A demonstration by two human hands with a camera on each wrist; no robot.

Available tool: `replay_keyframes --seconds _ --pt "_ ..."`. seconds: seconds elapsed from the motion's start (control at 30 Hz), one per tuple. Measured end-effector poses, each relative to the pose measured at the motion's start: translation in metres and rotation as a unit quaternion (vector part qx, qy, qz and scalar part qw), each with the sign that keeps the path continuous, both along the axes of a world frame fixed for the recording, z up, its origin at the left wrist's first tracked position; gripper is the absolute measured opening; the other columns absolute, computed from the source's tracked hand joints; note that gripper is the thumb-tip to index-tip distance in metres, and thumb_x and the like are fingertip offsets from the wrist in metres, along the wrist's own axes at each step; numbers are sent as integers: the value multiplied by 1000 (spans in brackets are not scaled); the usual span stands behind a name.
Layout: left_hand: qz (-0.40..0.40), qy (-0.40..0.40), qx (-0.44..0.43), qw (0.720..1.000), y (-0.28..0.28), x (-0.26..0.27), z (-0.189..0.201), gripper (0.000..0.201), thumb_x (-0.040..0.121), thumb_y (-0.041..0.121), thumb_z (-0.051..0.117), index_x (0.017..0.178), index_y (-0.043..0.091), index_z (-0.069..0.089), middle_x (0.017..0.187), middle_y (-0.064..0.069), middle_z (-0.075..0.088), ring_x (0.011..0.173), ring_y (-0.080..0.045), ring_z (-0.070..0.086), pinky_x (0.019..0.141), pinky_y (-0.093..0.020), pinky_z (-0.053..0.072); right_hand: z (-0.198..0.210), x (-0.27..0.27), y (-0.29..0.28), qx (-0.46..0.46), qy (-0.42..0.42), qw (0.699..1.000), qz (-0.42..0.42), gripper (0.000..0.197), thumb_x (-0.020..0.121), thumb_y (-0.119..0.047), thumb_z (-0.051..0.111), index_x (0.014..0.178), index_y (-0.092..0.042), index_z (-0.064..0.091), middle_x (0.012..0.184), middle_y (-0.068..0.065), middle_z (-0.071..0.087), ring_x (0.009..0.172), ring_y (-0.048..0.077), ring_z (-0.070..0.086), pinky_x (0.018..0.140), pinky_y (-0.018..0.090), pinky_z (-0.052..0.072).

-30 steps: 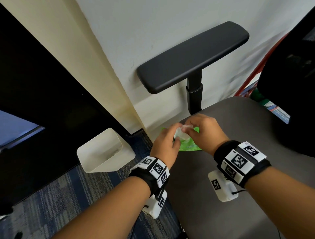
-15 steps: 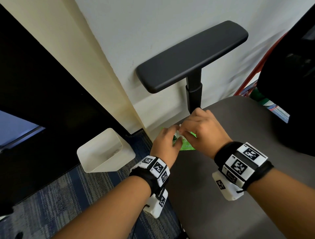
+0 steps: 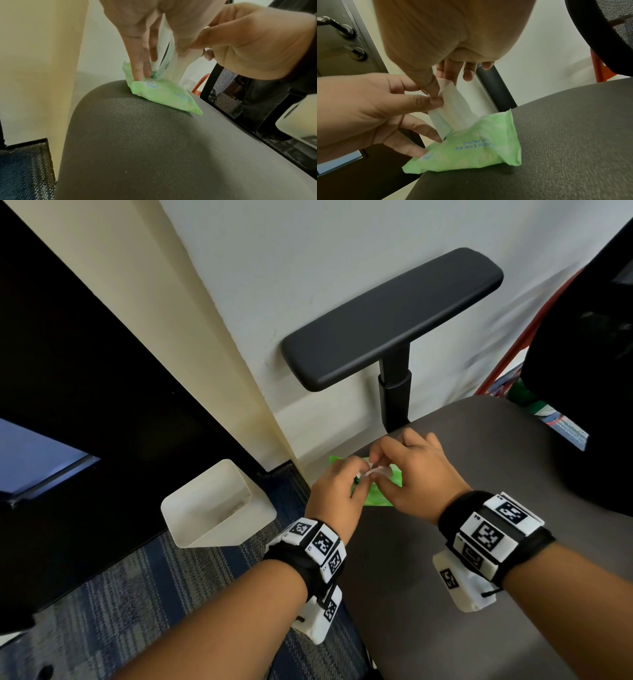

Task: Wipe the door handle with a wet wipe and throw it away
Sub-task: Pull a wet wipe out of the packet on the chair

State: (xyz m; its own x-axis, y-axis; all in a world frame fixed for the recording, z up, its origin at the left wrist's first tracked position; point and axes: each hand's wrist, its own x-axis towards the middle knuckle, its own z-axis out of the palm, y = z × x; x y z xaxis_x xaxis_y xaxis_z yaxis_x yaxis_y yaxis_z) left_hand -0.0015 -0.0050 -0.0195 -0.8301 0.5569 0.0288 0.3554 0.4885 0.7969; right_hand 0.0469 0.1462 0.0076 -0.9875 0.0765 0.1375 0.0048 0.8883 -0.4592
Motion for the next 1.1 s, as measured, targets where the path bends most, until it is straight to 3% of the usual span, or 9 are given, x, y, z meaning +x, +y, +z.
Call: replay_keyframes --seconds 0.1,0.17,0.3,0.47,0.63,0.73,0.87,1.0,1.1 --pt "-8 -2 4 1000 -2 0 -1 9 91 14 57 97 14 62 95 7 57 82 -11 55 71 -33 51 2 1 1 3 -13 1000 10 21 72 -35 61 91 -28 57 75 -19 52 79 6 33 71 27 17" --pt "-10 -10 9 1000 -3 1 -2 9 91 11 56 96 14 62 95 5 59 82 -10 53 71 -29 48 3 -1 0 12 -25 999 20 26 70 -40 59 93 -29 57 75 -17 52 80 6 34 72 27 16" --pt "-6 -42 6 999 -1 2 0 3 91 15 56 89 16 59 91 3 56 77 -11 50 67 -26 43 -4 -1 1 76 -63 995 35 35 67 -39 66 98 -27 56 76 -7 49 82 13 43 76 33 28" --pt "-22 -32 -30 999 1 2 2 5 92 17 53 88 18 56 93 1 52 85 -18 50 72 -32 44 -15 2 -1 130 -65 989 36 28 68 -36 73 88 -23 58 67 -2 50 79 22 51 70 38 36" --pt "-14 -65 -20 998 3 5 9 7 93 20 52 86 18 54 95 3 46 87 -19 50 78 -38 48 -20 1 3 128 -74 988 43 10 77 -40 66 83 -32 64 59 -13 48 83 20 42 69 32 12" --pt "-25 -47 -24 998 2 6 10 6 92 18 52 86 17 53 103 1 47 93 -22 52 81 -41 49 -18 1 4 121 -111 985 49 16 83 -45 60 90 -34 67 72 -17 60 89 17 36 73 34 16" --pt "-25 9 -26 999 1 4 13 4 89 13 55 86 11 57 107 -1 51 97 -23 46 84 -42 45 -16 -3 5 137 -159 976 55 26 85 -51 52 98 -33 66 92 -20 62 91 12 26 79 36 21" --pt "-24 53 -30 998 0 1 18 11 87 18 52 87 10 59 110 -3 53 98 -21 42 84 -40 44 -14 -8 2 145 -186 970 59 27 85 -50 50 94 -30 66 93 -18 61 95 15 31 83 37 25" --pt "-32 63 -27 997 -1 2 29 24 87 28 42 89 10 58 102 -1 54 97 -21 43 83 -36 43 -12 -10 0 148 -202 967 48 26 85 -47 50 93 -28 66 94 -18 61 98 16 33 86 39 28"
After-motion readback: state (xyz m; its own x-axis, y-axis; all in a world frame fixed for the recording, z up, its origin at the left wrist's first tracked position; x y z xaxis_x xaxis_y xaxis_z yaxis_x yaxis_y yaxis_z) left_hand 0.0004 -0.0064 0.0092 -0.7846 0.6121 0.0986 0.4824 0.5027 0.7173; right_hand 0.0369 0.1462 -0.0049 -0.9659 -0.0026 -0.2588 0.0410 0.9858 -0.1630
